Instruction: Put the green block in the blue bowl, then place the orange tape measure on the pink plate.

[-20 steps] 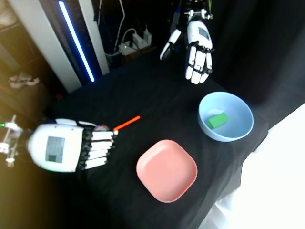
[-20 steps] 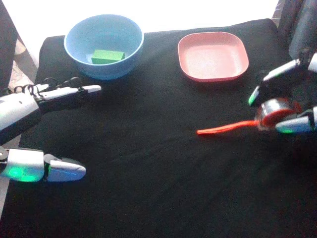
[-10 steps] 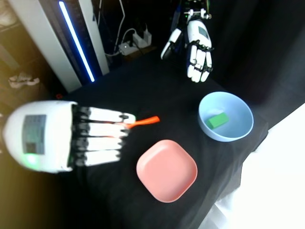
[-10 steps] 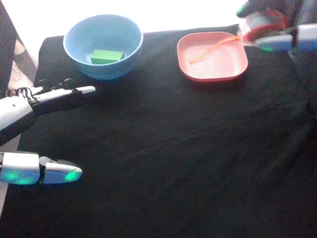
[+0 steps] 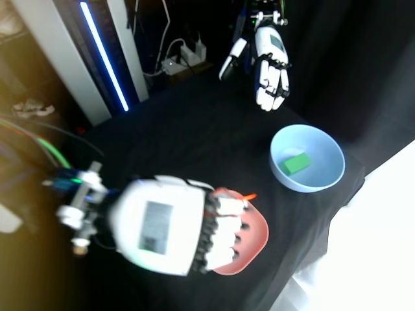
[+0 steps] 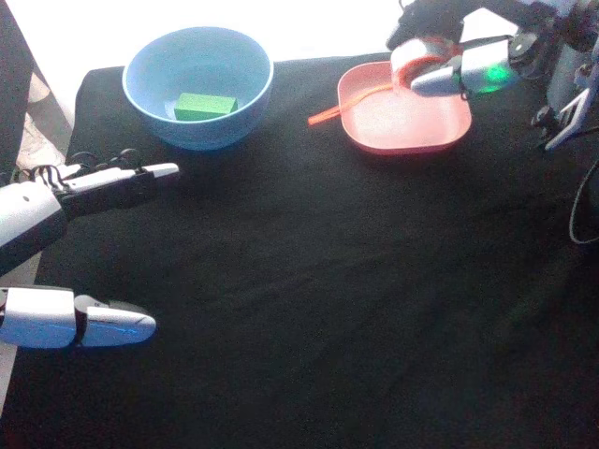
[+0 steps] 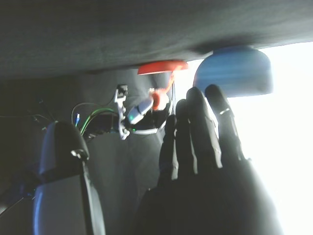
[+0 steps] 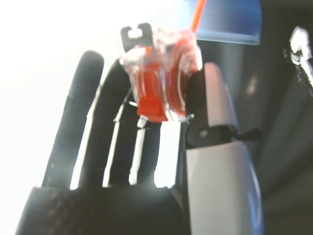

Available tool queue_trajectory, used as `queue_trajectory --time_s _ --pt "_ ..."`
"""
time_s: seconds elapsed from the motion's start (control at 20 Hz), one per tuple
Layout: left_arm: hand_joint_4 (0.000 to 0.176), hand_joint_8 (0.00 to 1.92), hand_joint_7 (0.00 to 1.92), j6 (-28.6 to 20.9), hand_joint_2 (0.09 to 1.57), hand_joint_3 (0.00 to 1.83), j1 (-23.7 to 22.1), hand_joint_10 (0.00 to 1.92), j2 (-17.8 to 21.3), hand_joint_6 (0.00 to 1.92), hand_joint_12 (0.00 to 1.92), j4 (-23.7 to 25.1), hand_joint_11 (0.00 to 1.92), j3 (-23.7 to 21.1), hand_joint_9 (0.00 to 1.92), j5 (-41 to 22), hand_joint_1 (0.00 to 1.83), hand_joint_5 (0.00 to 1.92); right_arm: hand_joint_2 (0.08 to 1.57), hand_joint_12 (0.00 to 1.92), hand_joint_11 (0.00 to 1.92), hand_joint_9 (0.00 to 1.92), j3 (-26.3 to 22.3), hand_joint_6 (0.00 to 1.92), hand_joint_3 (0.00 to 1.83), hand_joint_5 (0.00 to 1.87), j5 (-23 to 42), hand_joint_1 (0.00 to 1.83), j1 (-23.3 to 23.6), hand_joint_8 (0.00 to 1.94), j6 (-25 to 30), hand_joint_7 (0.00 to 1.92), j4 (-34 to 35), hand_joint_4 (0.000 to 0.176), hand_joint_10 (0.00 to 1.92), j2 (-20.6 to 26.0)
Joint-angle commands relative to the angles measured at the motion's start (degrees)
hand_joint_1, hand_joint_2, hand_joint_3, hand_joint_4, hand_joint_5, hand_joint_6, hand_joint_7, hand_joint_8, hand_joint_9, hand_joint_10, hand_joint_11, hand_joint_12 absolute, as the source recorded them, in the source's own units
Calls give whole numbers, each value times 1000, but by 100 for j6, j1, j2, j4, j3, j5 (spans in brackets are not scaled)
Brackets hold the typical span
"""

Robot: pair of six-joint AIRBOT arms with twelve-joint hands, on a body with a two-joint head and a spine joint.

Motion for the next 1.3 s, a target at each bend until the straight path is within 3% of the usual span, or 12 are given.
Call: queue_trajectory --time_s 0.0,0.25,0.35,0.4,0.5,0.55,0.6,0.8,0.95,1.15,1.2,1.25 --pt "37 0 310 -28 916 1 -50 1 -9 0 887 -84 0 -2 349 -748 768 222 1032 1224 831 1116 48 305 1 1199 425 1405 94 629 38 1194 225 0 1083 -18" --pt "46 3 292 -46 918 2 -53 6 -28 0 877 -82 1 -2 373 -750 784 211 1089 1215 696 986 264 318 2 1135 25 1390 93 1012 39 997 -193 0 1273 -353" --pt "34 4 296 -47 922 3 -54 6 -39 1 881 -81 0 3 375 -750 794 211 1159 1251 792 927 283 744 6 956 -2 1250 94 1403 50 863 -248 0 740 -395" --pt "32 5 304 -48 920 2 -56 1 -48 2 840 -80 0 7 365 -750 788 218 1078 1323 501 686 289 275 0 747 -6 1128 94 784 97 581 -324 0 673 -396" --pt "24 1 308 -51 911 0 -56 2 -50 2 876 -80 0 6 371 -761 795 228 996 1219 204 450 299 11 2 577 -6 995 94 189 212 493 -443 0 470 -391" --pt "19 2 315 -51 911 0 -54 4 -50 2 921 -81 0 5 384 -762 794 234 963 1109 90 411 300 1 1 510 -4 948 94 54 291 468 -480 8 255 -388" --pt "28 0 306 -51 914 0 -53 1 -50 2 916 -81 0 4 376 -763 788 237 923 1030 22 350 300 0 0 386 1 876 94 10 348 378 -493 46 114 -384" --pt "16 6 321 -64 905 0 -29 5 -34 4 924 -135 28 -5 388 -906 772 245 850 629 0 113 138 0 0 110 562 678 94 0 858 84 -503 159 0 -83" --pt "23 2 329 -61 922 3 -5 0 32 1 854 -239 0 -6 380 -1126 775 243 848 20 0 2 -425 9 0 77 1101 716 94 7 930 16 -312 131 0 558" --pt "28 2 288 61 919 0 327 4 300 0 877 -826 0 -132 370 -2051 816 218 843 0 0 0 -1509 4 0 44 2373 605 40 10 736 32 424 175 0 1614" --pt "49 3 304 168 909 0 752 11 424 0 931 -1235 0 -303 410 -2784 771 198 878 0 0 10 -1929 3 9 43 3092 694 -268 11 488 49 867 126 3 1911" --pt "49 3 304 169 909 0 786 11 428 0 931 -1263 0 -314 410 -2846 771 198 878 0 0 10 -1975 3 9 43 3195 694 -328 11 474 49 943 126 3 1937"
